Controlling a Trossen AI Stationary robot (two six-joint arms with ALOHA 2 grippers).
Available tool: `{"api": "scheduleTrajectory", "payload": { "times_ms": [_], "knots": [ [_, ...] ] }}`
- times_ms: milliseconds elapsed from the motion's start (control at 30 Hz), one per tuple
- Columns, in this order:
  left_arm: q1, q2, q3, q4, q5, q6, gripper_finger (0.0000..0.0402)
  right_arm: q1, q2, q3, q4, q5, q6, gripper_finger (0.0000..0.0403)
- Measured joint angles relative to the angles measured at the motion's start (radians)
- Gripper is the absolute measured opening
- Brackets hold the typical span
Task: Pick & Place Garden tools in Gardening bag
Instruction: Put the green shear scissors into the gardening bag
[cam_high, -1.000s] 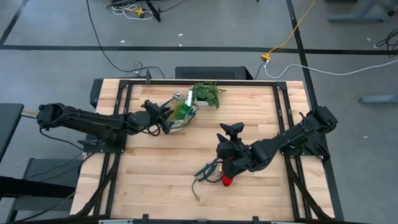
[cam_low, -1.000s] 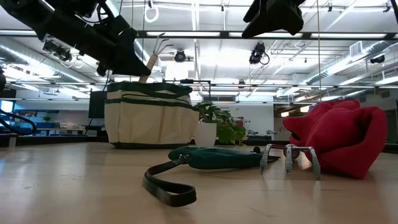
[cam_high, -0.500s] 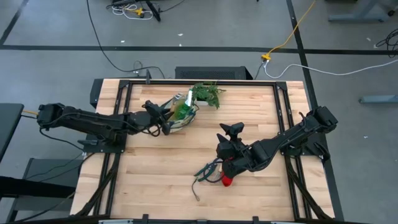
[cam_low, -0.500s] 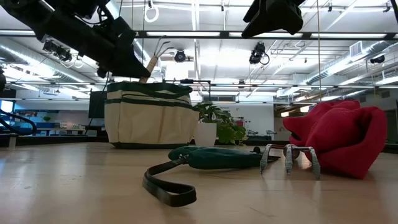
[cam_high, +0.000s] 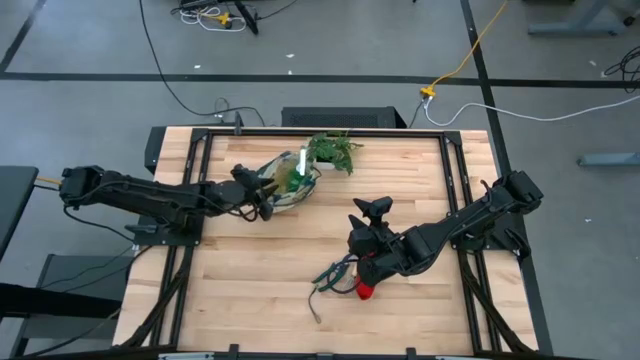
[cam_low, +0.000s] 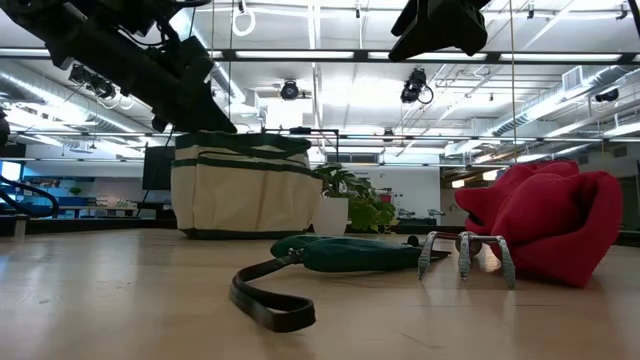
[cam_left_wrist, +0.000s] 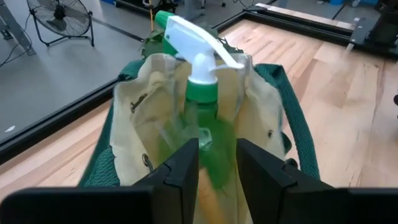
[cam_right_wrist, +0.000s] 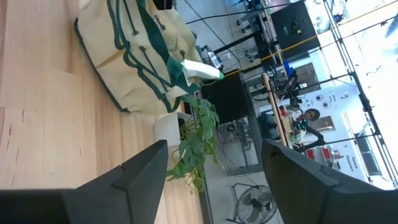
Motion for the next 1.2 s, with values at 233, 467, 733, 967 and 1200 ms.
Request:
{"api": "scheduleTrajectory", "payload": {
  "times_ms": [233,467,733,967,1200],
  "knots": [
    [0.0,0.0,0.0,0.02,-0.005,0.005,0.0128,0.0,0.0,0.0,0.0,0.0,0.0,0.0261],
    [0.0,0.0,0.065,0.043,0.099,0.034,0.0135,-0.013,0.0,0.0,0.0,-0.001,0.0,0.0261],
    [-0.011,0.0,0.186,0.041,0.492,-0.079,0.0135,-0.02,0.0,0.0,0.0,-0.003,0.0,0.0261],
    [-0.093,0.008,0.202,0.038,0.543,-0.155,0.0135,-0.02,0.0,0.0,0.0,-0.002,0.0,0.0261],
    [-0.17,0.099,0.203,0.035,0.542,-0.278,0.0135,-0.02,0.0,0.0,0.0,-0.002,0.0,0.0261]
  ]
}}
